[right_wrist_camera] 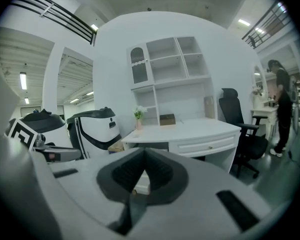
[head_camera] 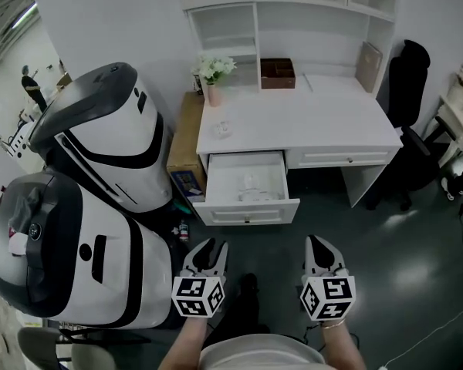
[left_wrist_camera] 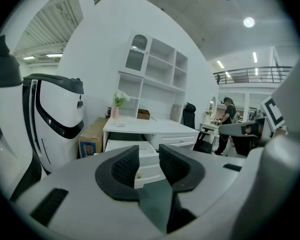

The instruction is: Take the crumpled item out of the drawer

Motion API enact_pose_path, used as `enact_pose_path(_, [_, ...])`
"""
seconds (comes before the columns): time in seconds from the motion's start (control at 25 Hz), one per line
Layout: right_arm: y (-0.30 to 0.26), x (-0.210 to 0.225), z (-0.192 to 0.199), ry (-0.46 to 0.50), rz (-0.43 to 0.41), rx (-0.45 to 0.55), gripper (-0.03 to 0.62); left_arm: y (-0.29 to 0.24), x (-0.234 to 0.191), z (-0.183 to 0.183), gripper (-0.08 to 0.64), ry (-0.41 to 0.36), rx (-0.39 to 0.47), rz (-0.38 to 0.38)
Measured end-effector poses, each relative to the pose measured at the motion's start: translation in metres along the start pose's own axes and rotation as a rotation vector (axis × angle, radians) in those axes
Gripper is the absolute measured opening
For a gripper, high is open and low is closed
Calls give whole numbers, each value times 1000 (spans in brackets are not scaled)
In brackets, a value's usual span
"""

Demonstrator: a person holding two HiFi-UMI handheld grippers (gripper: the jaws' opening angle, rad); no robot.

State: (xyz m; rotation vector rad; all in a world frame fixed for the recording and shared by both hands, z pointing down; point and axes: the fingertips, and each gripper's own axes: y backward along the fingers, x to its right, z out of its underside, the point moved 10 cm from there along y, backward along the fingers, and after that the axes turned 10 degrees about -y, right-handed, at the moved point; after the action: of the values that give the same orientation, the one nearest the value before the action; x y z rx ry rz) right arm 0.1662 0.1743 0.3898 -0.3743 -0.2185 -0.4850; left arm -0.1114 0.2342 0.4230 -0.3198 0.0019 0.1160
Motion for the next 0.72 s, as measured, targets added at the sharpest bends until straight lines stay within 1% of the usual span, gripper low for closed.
enact_pose_path(0.2, [-52, -2, -21, 2, 3, -5, 2, -45, -29, -17, 127, 10, -8, -5])
enact_pose_path(0.44, [-109, -7, -45, 5, 6, -8, 2, -94, -65, -41, 130, 0, -4, -2])
enact_pose_path(0.72, [-158, -11, -67, 0, 41, 12, 2, -143, -99, -57, 133, -1, -6, 24])
